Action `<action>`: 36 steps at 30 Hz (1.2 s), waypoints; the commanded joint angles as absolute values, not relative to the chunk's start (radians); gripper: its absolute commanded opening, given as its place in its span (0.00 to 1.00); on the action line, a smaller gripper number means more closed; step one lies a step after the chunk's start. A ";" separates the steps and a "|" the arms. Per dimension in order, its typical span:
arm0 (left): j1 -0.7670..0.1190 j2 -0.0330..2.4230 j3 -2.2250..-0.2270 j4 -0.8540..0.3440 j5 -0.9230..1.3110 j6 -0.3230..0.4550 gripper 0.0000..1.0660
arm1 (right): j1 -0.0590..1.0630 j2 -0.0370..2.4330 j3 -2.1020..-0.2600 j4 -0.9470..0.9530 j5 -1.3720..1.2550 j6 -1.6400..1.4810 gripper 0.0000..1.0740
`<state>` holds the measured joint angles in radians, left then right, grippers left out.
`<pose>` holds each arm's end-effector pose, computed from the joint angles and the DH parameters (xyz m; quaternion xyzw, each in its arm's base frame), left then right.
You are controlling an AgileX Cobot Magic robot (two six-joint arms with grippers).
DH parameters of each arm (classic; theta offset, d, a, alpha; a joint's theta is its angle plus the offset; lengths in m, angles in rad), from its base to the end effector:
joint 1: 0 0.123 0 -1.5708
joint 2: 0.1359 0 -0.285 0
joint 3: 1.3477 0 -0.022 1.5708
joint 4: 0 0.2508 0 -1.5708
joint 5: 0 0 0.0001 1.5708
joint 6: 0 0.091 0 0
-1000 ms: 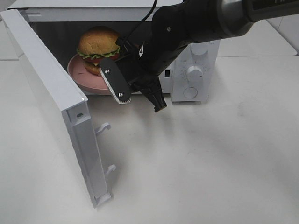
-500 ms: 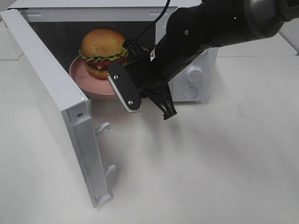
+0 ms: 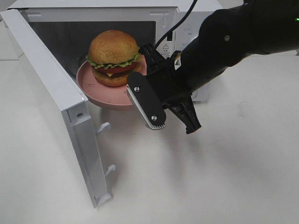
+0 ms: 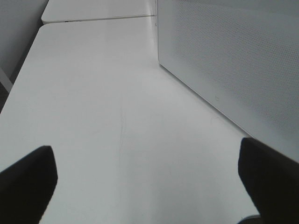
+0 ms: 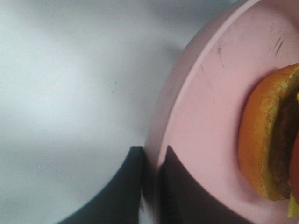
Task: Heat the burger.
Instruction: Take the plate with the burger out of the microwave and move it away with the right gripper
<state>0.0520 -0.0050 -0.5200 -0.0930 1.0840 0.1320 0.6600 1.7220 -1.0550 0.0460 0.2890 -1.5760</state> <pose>-0.0087 -0.0079 0.2812 0.0370 0.8511 0.0017 0.5237 0.2847 0.2224 0.2078 -0.8361 0.4273 -0.1397 0.3144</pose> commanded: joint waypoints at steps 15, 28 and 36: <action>0.054 -0.022 -0.517 -0.095 1.071 0.129 0.92 | 0.656 1.475 -0.839 0.049 0.198 -1.561 0.00; 0.054 -0.022 -0.517 -0.095 1.071 0.129 0.92 | 0.656 1.293 -0.702 0.045 0.231 -1.528 0.00; 0.054 -0.022 -0.517 -0.095 1.071 0.129 0.92 | 0.656 1.163 -0.636 0.045 0.288 -1.525 0.00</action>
<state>0.0520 -0.0050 -0.5200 -0.0930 1.0840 0.1320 0.6600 1.1850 -0.6310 0.0460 0.3360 -1.5230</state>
